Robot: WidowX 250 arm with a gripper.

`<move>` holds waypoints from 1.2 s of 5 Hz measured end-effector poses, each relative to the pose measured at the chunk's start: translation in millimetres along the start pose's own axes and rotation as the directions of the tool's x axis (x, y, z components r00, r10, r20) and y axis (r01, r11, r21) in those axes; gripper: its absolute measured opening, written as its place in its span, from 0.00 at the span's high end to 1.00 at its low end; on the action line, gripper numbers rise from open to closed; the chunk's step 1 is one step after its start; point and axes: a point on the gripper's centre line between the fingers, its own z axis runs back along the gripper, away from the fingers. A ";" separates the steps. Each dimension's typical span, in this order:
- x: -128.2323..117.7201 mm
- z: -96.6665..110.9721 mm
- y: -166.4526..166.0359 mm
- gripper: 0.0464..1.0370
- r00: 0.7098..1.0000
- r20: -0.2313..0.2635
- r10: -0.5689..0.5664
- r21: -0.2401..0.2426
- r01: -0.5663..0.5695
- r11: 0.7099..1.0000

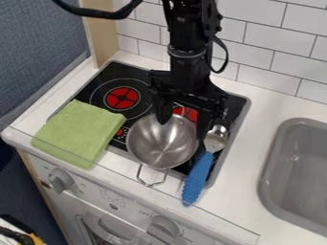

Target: Green cloth had been moved to the top left side

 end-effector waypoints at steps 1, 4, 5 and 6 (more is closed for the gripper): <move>-3.1 -6.4 0.2 0.04 1.000 -0.026 -0.001 0.001 0.001 1.000; -31.5 22.1 96.9 0.04 0.994 0.023 0.111 0.027 -0.111 0.993; -42.9 8.0 132.7 0.04 0.993 -0.001 0.114 0.044 -0.114 0.993; -48.3 -9.5 149.4 0.04 0.993 -0.014 0.117 0.057 -0.116 0.992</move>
